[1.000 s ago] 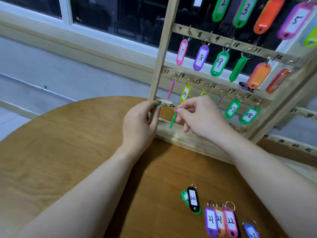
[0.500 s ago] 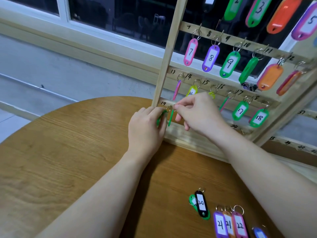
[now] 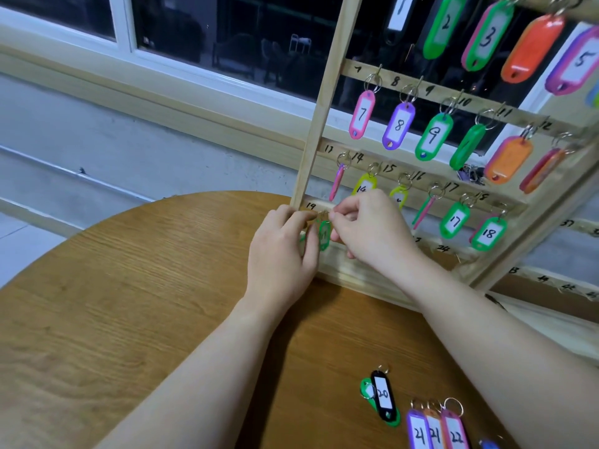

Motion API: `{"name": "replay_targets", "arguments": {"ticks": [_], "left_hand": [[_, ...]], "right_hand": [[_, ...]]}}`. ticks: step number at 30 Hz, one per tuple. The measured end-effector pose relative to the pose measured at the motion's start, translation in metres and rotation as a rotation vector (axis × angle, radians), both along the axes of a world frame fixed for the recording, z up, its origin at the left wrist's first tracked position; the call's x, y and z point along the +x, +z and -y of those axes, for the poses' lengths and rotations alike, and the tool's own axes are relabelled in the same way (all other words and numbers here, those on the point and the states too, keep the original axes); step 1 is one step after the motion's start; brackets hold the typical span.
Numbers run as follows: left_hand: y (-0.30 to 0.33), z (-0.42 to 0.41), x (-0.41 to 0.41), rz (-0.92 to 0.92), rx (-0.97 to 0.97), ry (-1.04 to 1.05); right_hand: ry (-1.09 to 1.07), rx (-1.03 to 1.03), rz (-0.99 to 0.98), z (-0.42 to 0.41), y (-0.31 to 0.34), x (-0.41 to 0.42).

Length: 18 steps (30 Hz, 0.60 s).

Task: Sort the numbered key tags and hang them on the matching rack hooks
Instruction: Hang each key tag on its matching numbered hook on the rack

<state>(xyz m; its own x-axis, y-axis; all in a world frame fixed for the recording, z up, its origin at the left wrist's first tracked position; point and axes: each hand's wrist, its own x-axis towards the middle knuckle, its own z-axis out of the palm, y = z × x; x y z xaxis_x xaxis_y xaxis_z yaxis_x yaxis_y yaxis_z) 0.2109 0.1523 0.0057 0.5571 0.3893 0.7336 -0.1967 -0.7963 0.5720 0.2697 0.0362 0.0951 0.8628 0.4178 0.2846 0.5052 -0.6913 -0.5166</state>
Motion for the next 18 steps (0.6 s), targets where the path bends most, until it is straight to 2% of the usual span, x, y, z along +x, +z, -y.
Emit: {"name": "replay_targets", "arguments": {"ticks": [7, 10, 14, 18], "left_hand": [[0.004, -0.002, -0.003, 0.039, -0.026, 0.006], [0.006, -0.001, -0.007, 0.069, 0.001, -0.003], [0.006, -0.001, -0.011, 0.013, 0.037, -0.018], [0.009, 0.005, -0.029, -0.118, 0.062, -0.055]], "right_hand": [[0.209, 0.039, 0.058, 0.028, 0.005, -0.024], [0.239, -0.006, 0.069, 0.058, 0.001, -0.04], [0.144, -0.126, -0.097, 0.103, -0.02, -0.064], [0.058, -0.154, -0.25, 0.128, -0.04, -0.089]]}}
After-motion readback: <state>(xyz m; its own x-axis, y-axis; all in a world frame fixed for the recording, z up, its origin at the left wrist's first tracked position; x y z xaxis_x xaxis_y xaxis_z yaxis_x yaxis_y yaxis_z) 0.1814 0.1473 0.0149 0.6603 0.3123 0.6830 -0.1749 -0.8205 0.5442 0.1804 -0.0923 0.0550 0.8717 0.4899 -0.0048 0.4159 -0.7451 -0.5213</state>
